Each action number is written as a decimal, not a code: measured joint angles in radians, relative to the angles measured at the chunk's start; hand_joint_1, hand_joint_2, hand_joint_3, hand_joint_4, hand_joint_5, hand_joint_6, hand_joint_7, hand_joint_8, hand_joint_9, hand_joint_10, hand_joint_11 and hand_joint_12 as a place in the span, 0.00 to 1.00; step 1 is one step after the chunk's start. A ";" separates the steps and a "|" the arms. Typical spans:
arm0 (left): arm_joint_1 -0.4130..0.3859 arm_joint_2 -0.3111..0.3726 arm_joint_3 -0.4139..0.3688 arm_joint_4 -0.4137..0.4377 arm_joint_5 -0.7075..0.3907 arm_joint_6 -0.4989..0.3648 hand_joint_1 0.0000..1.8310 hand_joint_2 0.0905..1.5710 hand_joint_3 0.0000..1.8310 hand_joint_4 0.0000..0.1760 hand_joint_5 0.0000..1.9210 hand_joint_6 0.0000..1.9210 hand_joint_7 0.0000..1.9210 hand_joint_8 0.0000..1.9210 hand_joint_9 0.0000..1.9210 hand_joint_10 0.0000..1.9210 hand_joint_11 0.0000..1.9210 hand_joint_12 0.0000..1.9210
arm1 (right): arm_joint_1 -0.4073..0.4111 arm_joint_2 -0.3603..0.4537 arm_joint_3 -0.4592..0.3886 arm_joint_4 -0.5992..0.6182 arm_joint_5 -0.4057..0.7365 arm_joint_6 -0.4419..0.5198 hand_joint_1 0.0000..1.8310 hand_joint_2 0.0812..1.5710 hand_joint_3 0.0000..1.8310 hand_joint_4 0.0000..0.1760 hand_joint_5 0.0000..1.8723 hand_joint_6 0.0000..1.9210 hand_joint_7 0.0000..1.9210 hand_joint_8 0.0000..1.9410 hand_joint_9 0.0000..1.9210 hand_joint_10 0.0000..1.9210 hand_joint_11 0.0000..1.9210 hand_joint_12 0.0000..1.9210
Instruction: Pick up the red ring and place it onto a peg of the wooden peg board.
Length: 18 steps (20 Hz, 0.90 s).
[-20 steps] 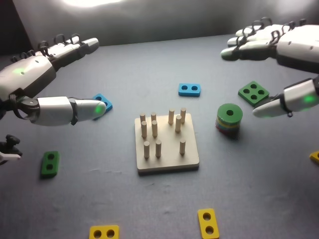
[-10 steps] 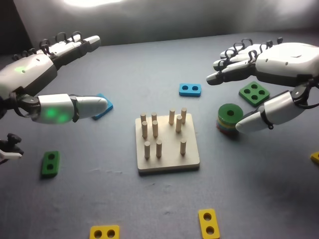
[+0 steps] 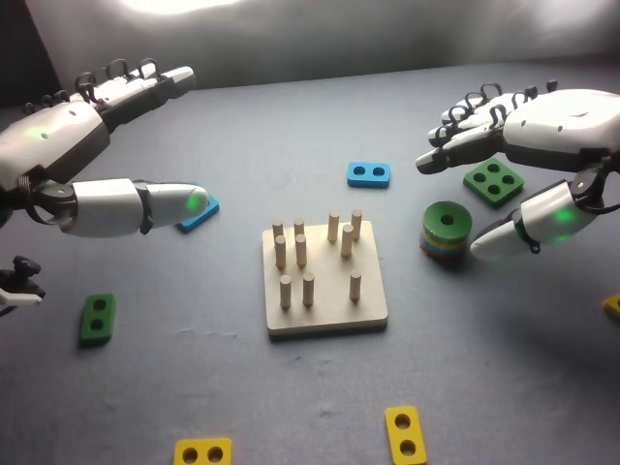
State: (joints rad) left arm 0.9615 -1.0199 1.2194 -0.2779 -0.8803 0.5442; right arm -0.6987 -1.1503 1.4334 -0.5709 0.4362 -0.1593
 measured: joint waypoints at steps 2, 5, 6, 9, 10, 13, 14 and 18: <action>-0.005 0.000 0.000 0.001 0.004 0.000 0.26 0.64 0.00 1.00 0.06 0.00 0.00 0.00 0.00 0.00 0.01 0.00 | 0.000 0.000 0.008 -0.022 -0.002 0.023 0.42 0.59 0.00 0.04 0.22 0.02 0.11 0.01 0.03 0.01 0.00 0.00; -0.009 0.000 0.000 0.002 0.001 0.000 0.27 0.65 0.00 0.92 0.06 0.00 0.00 0.00 0.00 0.00 0.01 0.01 | -0.007 -0.016 0.027 -0.048 -0.015 0.060 0.44 0.58 0.00 0.00 0.24 0.02 0.12 0.01 0.04 0.01 0.00 0.00; -0.009 0.000 0.000 0.006 0.002 0.000 0.27 0.65 0.00 0.89 0.06 0.00 0.00 0.00 0.00 0.00 0.01 0.01 | -0.008 -0.020 0.028 -0.051 -0.015 0.063 0.44 0.58 0.00 0.00 0.24 0.02 0.11 0.00 0.03 0.01 0.00 0.00; -0.010 0.000 0.000 0.005 0.001 0.000 0.28 0.65 0.00 0.80 0.06 0.00 0.00 0.00 0.00 0.00 0.00 0.00 | -0.011 -0.027 0.028 -0.051 -0.014 0.066 0.43 0.58 0.00 0.03 0.25 0.02 0.12 0.01 0.04 0.01 0.01 0.01; -0.010 0.000 0.000 0.005 0.001 0.000 0.27 0.65 0.00 0.82 0.06 0.00 0.00 0.00 0.00 0.00 0.00 0.00 | -0.011 -0.029 0.028 -0.051 -0.013 0.066 0.44 0.58 0.00 0.00 0.25 0.02 0.12 0.00 0.04 0.01 0.00 0.00; -0.014 0.000 0.000 0.007 0.001 -0.001 0.28 0.65 0.00 0.86 0.06 0.00 0.00 0.00 0.00 0.00 0.01 0.01 | -0.015 -0.033 0.034 -0.050 -0.011 0.071 0.45 0.59 0.00 0.10 0.26 0.03 0.12 0.00 0.05 0.01 0.02 0.01; -0.014 0.000 0.000 0.007 -0.001 -0.001 0.28 0.65 0.00 0.83 0.06 0.00 0.00 0.00 0.00 0.00 0.01 0.01 | -0.018 -0.040 0.040 -0.051 -0.015 0.075 0.46 0.59 0.00 0.12 0.28 0.01 0.13 0.00 0.06 0.00 0.00 0.10; -0.014 0.000 0.000 0.008 -0.002 -0.003 0.28 0.65 0.00 0.81 0.06 0.00 0.00 0.00 0.00 0.00 0.01 0.01 | -0.018 -0.057 0.044 -0.063 -0.014 0.090 0.44 0.59 0.00 0.17 0.28 0.00 0.13 0.00 0.05 0.00 0.00 0.06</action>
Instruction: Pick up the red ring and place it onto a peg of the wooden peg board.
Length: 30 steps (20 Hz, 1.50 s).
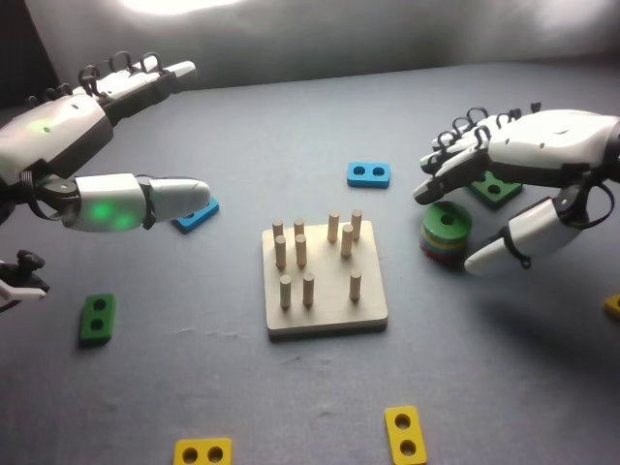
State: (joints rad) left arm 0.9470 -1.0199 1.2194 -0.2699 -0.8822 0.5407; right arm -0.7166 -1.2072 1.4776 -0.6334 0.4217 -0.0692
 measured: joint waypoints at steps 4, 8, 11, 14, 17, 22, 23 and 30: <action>0.000 0.000 0.000 0.000 0.000 0.000 0.27 0.65 0.00 0.75 0.07 0.00 0.00 0.00 0.00 0.00 0.01 0.01 | -0.004 -0.007 0.011 -0.003 0.003 0.015 0.45 0.59 0.00 0.06 0.29 0.00 0.13 0.00 0.04 0.00 0.00 0.00; 0.000 0.000 0.000 0.001 0.000 0.000 0.29 0.64 0.00 0.87 0.07 0.00 0.00 0.00 0.00 0.00 0.00 0.01 | -0.011 -0.014 0.017 -0.004 0.000 0.018 0.46 0.59 0.00 0.09 0.31 0.01 0.14 0.00 0.05 0.00 0.01 0.01; -0.003 0.000 0.000 0.000 -0.001 0.000 0.27 0.64 0.00 0.85 0.07 0.00 0.00 0.00 0.00 0.00 0.00 0.01 | -0.011 -0.014 0.019 -0.005 0.002 0.021 0.46 0.60 0.00 0.18 0.32 0.02 0.14 0.00 0.06 0.01 0.02 0.01; -0.003 0.000 0.000 0.001 0.000 0.000 0.27 0.64 0.00 0.85 0.07 0.00 0.00 0.00 0.00 0.00 0.00 0.01 | -0.011 -0.015 0.023 -0.006 0.001 0.025 0.45 0.60 0.00 0.19 0.32 0.02 0.14 0.00 0.06 0.01 0.02 0.01; -0.004 0.000 0.000 0.001 0.000 0.000 0.29 0.64 0.00 0.78 0.07 0.00 0.00 0.00 0.00 0.00 0.00 0.02 | -0.011 -0.015 0.024 -0.006 0.000 0.027 0.53 0.63 0.00 0.00 0.38 0.03 0.16 0.00 0.08 0.01 0.00 0.11; -0.007 0.000 0.000 0.002 -0.001 0.000 0.30 0.63 0.00 0.83 0.08 0.00 0.00 0.00 0.00 0.00 0.00 0.00 | -0.011 -0.015 0.024 -0.006 0.001 0.028 0.56 0.67 0.00 0.00 0.44 0.06 0.18 0.00 0.10 0.00 0.00 0.22; -0.007 0.000 0.000 0.002 -0.001 0.000 0.29 0.64 0.00 0.87 0.08 0.00 0.00 0.00 0.00 0.00 0.01 0.00 | -0.011 -0.015 0.024 -0.006 0.001 0.028 0.57 0.68 0.00 0.00 0.44 0.07 0.18 0.00 0.10 0.00 0.00 0.22; -0.007 0.000 0.000 0.002 -0.001 -0.001 0.28 0.64 0.00 0.83 0.07 0.00 0.00 0.00 0.00 0.00 0.00 0.00 | -0.010 -0.015 0.026 -0.008 0.004 0.035 0.59 0.77 0.00 0.00 0.41 0.68 0.23 0.01 0.13 0.01 0.00 0.43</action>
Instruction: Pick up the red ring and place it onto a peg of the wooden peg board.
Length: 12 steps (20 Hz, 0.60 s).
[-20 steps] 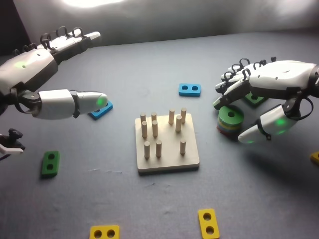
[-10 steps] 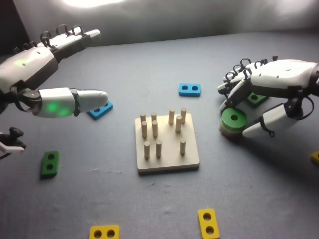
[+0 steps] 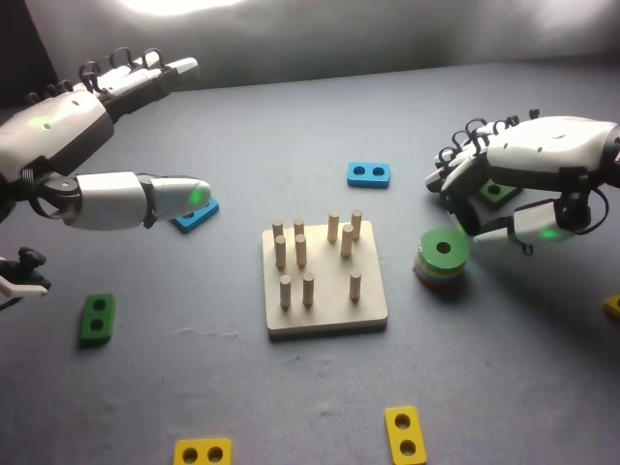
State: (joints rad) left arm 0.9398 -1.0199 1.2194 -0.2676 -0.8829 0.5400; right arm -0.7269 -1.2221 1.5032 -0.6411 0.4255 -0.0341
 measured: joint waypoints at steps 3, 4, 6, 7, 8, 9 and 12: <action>0.000 0.000 0.000 0.000 0.000 0.000 0.29 0.63 0.00 0.81 0.07 0.00 0.00 0.00 0.00 0.00 0.00 0.00 | 0.000 0.000 0.004 0.000 0.003 0.006 0.59 0.77 0.00 0.00 0.41 0.68 0.24 0.00 0.14 0.01 0.00 0.49; 0.000 0.000 0.000 0.000 0.000 0.000 0.29 0.63 0.00 0.82 0.07 0.00 0.00 0.00 0.00 0.00 0.00 0.00 | 0.000 0.000 0.005 0.000 0.004 0.008 0.57 0.77 0.00 0.00 0.40 0.69 0.23 0.00 0.13 0.01 0.00 0.41; 0.000 0.000 0.000 0.002 0.000 0.000 0.29 0.64 0.00 0.81 0.07 0.00 0.00 0.00 0.00 0.00 0.00 0.00 | 0.000 0.000 0.006 -0.001 0.005 0.009 0.53 0.70 0.00 0.00 0.28 0.50 0.19 0.00 0.10 0.00 0.00 0.13; 0.000 0.000 0.000 0.002 0.000 0.000 0.29 0.64 0.00 0.81 0.07 0.00 0.00 0.00 0.00 0.00 0.00 0.00 | 0.000 0.000 0.006 -0.001 0.005 0.009 0.53 0.70 0.00 0.00 0.28 0.50 0.19 0.00 0.10 0.00 0.00 0.13; 0.000 0.000 0.000 0.002 0.000 0.000 0.29 0.64 0.00 0.79 0.07 0.00 0.00 0.00 0.00 0.00 0.00 0.00 | 0.000 0.000 0.006 -0.002 0.005 0.010 0.54 0.66 0.00 0.00 0.26 0.34 0.17 0.00 0.09 0.00 0.00 0.06; 0.000 0.000 0.000 0.002 0.000 0.000 0.29 0.64 0.00 0.79 0.07 0.00 0.00 0.00 0.00 0.00 0.00 0.00 | 0.000 0.000 0.006 -0.002 0.006 0.011 0.54 0.66 0.00 0.00 0.26 0.34 0.17 0.00 0.09 0.00 0.00 0.06; 0.000 0.000 0.000 0.002 0.000 0.000 0.29 0.64 0.00 0.81 0.07 0.00 0.00 0.00 0.00 0.00 0.00 0.00 | 0.000 0.000 0.006 -0.016 0.010 0.020 0.54 0.61 0.00 0.10 0.26 0.13 0.15 0.00 0.06 0.00 0.00 0.00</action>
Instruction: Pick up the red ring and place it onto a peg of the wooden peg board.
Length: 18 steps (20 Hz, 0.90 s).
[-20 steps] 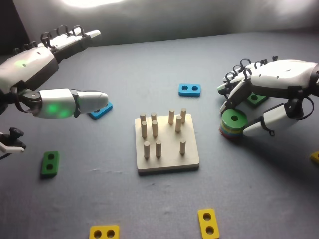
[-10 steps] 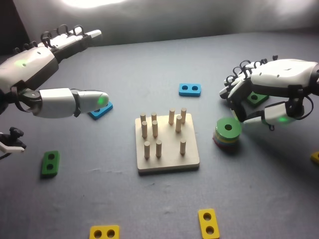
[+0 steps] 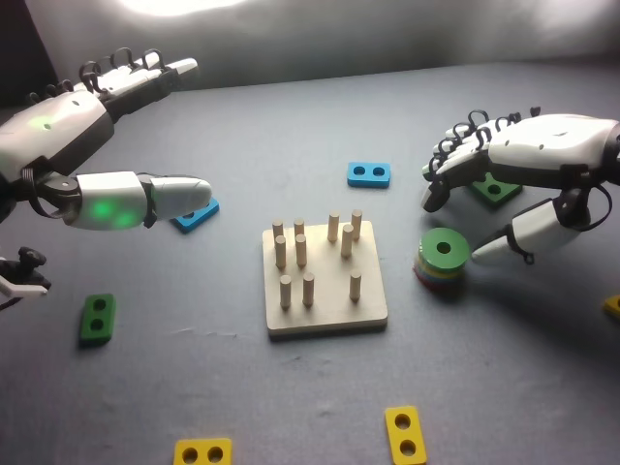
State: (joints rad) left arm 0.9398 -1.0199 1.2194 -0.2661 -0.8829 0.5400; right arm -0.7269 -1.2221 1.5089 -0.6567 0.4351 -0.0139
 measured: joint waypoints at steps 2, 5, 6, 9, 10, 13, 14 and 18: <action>0.000 0.000 0.000 0.000 0.000 0.000 0.29 0.64 0.00 0.82 0.08 0.00 0.00 0.00 0.00 0.00 0.00 0.00 | 0.000 0.000 0.000 -0.022 0.001 0.020 0.54 0.60 0.00 0.15 0.27 0.09 0.14 0.00 0.05 0.00 0.00 0.00; 0.000 0.000 0.000 0.000 0.000 0.000 0.29 0.64 0.00 0.85 0.07 0.00 0.00 0.00 0.00 0.00 0.00 0.00 | 0.000 0.000 0.000 -0.056 0.003 0.055 0.50 0.60 0.00 0.17 0.24 0.06 0.12 0.00 0.04 0.00 0.00 0.00; 0.000 0.000 0.000 0.000 0.000 0.000 0.29 0.64 0.00 0.84 0.07 0.00 0.00 0.00 0.00 0.00 0.00 0.00 | 0.000 0.000 0.000 -0.067 0.005 0.065 0.49 0.60 0.00 0.11 0.24 0.06 0.11 0.00 0.04 0.00 0.00 0.00; 0.000 0.000 0.000 0.000 0.000 0.000 0.29 0.64 0.00 0.80 0.07 0.00 0.00 0.00 0.00 0.00 0.00 0.00 | 0.000 0.000 0.000 -0.090 0.009 0.085 0.49 0.60 0.00 0.08 0.23 0.05 0.10 0.00 0.04 0.00 0.00 0.00; 0.000 0.000 0.000 0.000 0.000 0.000 0.29 0.64 0.00 0.80 0.07 0.00 0.00 0.00 0.00 0.00 0.00 0.00 | 0.000 0.000 0.000 -0.095 0.010 0.090 0.49 0.60 0.00 0.08 0.23 0.05 0.10 0.00 0.04 0.00 0.00 0.00; 0.000 0.000 0.000 0.000 0.000 0.000 0.28 0.64 0.00 0.80 0.07 0.00 0.00 0.00 0.00 0.00 0.00 0.00 | 0.000 0.000 -0.003 -0.113 0.011 0.099 0.47 0.60 0.00 0.28 0.24 0.04 0.08 0.01 0.04 0.00 0.00 0.14; 0.000 0.000 0.000 0.000 0.000 0.000 0.28 0.64 0.00 0.87 0.07 0.00 0.00 0.00 0.00 0.00 0.00 0.00 | 0.000 0.000 -0.003 -0.116 0.016 0.104 0.45 0.59 0.00 0.00 0.26 0.04 0.10 0.00 0.05 0.00 0.00 0.20; 0.000 0.000 0.000 0.000 0.000 0.000 0.28 0.63 0.00 0.94 0.06 0.00 0.00 0.00 0.00 0.00 0.00 0.00 | 0.000 0.000 -0.013 -0.138 0.019 0.119 0.45 0.62 0.00 0.08 0.26 0.02 0.09 0.00 0.03 0.00 0.00 0.05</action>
State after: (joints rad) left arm 0.9398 -1.0199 1.2194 -0.2657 -0.8829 0.5400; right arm -0.7265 -1.2221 1.4960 -0.7944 0.4538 0.1051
